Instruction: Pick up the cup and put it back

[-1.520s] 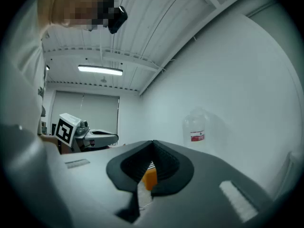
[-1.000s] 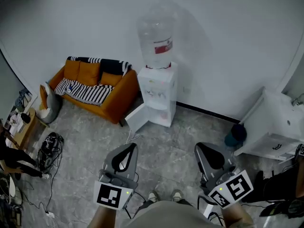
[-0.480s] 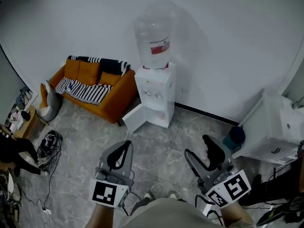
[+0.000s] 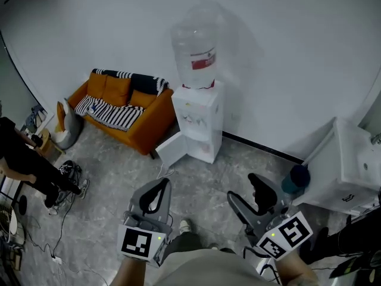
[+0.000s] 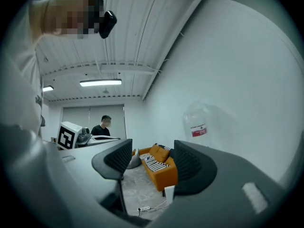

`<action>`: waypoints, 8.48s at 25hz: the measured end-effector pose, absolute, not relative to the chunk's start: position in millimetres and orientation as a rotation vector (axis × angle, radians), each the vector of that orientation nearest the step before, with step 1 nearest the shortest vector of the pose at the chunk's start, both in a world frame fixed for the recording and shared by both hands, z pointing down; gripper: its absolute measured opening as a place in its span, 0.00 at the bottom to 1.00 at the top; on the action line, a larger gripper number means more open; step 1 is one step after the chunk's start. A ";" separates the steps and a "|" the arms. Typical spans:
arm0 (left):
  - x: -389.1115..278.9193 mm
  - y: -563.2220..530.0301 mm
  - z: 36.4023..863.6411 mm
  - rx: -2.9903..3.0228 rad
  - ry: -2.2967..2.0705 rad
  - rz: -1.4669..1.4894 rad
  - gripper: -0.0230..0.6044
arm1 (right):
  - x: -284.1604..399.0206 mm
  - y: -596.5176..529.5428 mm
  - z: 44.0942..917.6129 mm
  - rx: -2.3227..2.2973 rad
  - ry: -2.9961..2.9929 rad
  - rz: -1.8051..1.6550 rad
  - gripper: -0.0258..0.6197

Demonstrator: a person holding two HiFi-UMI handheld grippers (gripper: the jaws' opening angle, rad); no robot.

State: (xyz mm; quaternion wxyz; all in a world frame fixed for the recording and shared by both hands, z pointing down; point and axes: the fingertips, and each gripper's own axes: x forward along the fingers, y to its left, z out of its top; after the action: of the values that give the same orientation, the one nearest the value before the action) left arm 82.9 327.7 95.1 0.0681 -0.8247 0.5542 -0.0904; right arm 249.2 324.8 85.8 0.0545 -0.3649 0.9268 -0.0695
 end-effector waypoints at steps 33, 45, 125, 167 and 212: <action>-74.3 48.0 120.5 -2.657 1.529 -0.289 0.04 | 70.2 59.8 112.9 -1.309 2.862 -0.183 0.47; -136.3 -81.6 140.9 -2.759 1.411 -0.309 0.04 | 12.9 -60.9 130.9 -1.506 2.821 -0.203 0.47; -105.3 -226.5 800.3 -2.722 1.390 -0.176 0.04 | 26.5 -220.5 821.0 -1.323 3.046 -0.006 0.45; -95.8 -347.0 1038.2 -2.819 1.499 -0.198 0.04 | 60.2 -394.6 1163.3 -2.319 2.319 -0.502 0.66; -133.0 -259.1 823.9 -2.824 1.644 -0.421 0.04 | -4.7 -230.7 883.5 -1.719 3.048 -0.398 0.60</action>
State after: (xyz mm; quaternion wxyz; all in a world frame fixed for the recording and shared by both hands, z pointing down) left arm -133.0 -259.1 823.9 -0.0763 -0.8546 0.4975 -0.1275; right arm -4.7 -230.7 883.5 -0.1890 -0.4794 0.8498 -0.1110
